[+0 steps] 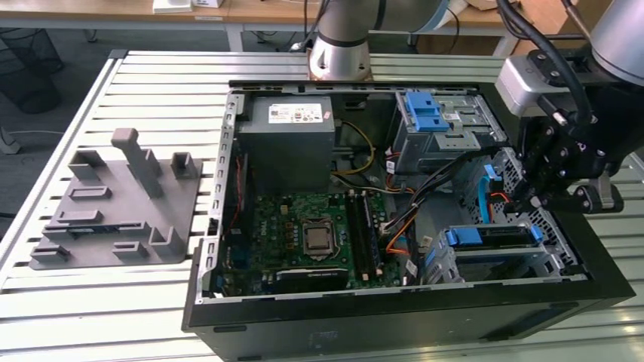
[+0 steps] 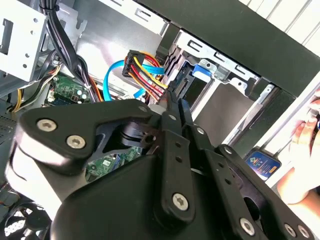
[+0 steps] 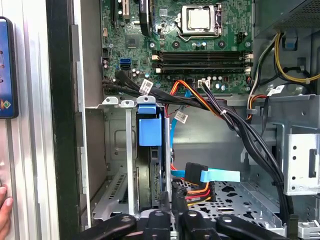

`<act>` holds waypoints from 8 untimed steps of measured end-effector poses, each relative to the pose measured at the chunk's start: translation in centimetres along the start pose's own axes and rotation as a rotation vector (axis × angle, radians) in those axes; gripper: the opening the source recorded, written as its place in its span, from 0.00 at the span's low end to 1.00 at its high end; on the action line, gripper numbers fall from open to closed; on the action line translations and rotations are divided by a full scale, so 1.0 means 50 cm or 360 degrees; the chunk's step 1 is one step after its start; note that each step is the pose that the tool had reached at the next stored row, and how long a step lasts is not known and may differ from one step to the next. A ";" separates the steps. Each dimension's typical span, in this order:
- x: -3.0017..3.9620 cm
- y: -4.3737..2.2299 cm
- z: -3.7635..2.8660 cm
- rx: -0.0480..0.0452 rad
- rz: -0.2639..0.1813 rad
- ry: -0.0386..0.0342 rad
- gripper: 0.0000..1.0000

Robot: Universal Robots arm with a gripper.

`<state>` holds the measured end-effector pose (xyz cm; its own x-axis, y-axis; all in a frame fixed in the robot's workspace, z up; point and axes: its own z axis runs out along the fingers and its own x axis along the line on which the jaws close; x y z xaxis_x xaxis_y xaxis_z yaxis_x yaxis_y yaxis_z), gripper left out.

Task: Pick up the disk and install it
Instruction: 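Insert the first disk wire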

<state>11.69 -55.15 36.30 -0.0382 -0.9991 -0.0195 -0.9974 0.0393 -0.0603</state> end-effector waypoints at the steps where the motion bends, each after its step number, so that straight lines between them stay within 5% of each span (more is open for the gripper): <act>1: 0.000 0.001 0.000 0.0000 0.0000 0.0000 0.18; 2: 0.000 0.001 0.001 0.0000 0.0000 0.0000 0.25; 8: -0.004 0.002 0.007 0.0000 0.0000 0.0000 0.25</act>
<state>11.60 -54.92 35.94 -0.0381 -0.9991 -0.0194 -0.9974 0.0392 -0.0603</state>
